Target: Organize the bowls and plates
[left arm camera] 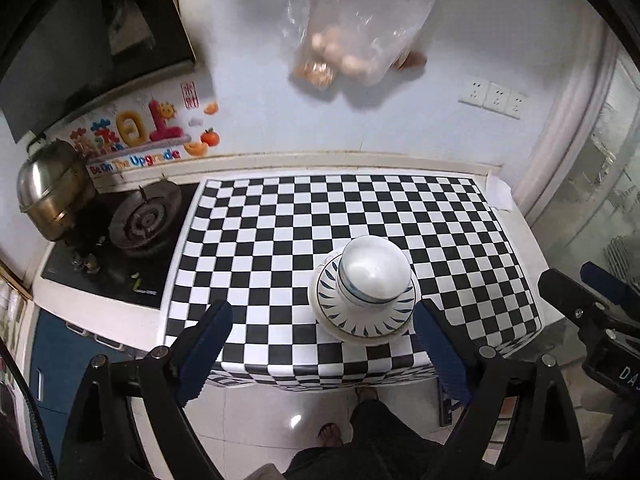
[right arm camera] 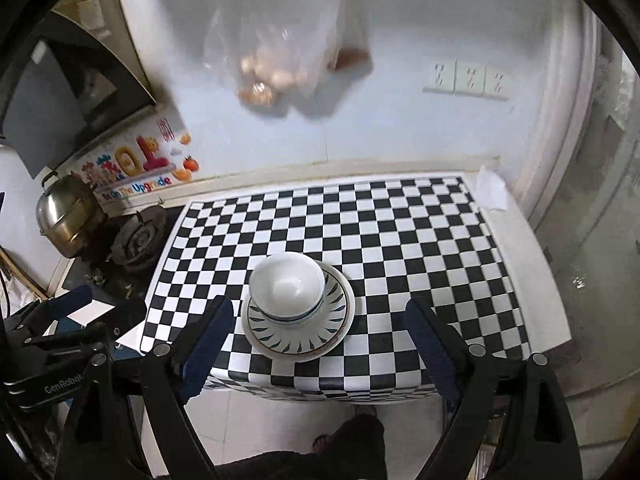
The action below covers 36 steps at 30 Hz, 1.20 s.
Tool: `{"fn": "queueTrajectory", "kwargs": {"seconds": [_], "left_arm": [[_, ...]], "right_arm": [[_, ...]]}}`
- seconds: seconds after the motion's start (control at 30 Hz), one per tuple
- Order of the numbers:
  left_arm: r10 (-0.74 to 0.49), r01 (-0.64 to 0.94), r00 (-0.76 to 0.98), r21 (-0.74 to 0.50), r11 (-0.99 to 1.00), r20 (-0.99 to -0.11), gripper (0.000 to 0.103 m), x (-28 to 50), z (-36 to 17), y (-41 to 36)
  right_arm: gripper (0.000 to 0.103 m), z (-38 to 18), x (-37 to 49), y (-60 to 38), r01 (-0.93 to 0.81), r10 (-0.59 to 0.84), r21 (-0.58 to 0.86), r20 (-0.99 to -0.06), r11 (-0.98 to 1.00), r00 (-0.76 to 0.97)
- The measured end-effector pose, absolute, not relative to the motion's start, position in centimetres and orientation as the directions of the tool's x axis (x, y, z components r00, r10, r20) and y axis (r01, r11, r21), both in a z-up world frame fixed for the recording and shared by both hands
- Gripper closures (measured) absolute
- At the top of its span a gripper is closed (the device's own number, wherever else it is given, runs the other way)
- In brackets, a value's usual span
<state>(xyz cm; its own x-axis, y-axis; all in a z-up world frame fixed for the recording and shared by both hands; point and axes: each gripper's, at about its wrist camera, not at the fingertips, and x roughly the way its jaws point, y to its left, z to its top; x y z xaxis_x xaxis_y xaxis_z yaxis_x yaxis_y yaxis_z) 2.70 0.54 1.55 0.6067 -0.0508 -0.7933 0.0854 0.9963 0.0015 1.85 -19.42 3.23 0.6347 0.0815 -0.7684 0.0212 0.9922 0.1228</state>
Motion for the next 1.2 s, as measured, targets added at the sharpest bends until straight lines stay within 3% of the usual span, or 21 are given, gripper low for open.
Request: {"fn": "queueTrajectory", "kwargs": {"seconds": [0.5,0.67,0.73,1.2], "left_arm": [[-0.047,0.059,0.713,-0.007,0.998,-0.699,0.011,-6.2,5.8,2.0],[-0.043,0.066,0.728,0.007,0.998,-0.684,0.01,-7.3,6.3,2.1],[-0.041,0.07,0.723,0.014,0.997,-0.689,0.002,-7.4,6.1,2.0],[-0.037,0.048,0.723,-0.004,0.999,-0.69,0.002,-8.0,5.8,2.0]], "right_arm": [[0.011,9.3,-9.6,-16.2,-0.025,0.055,0.054,-0.69,0.998,0.722],[0.011,9.6,-11.3,-16.5,-0.001,0.035,0.051,-0.681,0.999,0.731],[0.011,9.7,-11.6,-16.7,0.007,0.03,0.052,-0.677,0.999,0.736],[0.01,10.2,-12.2,-17.3,0.029,0.012,0.049,-0.667,0.998,0.745]]}}
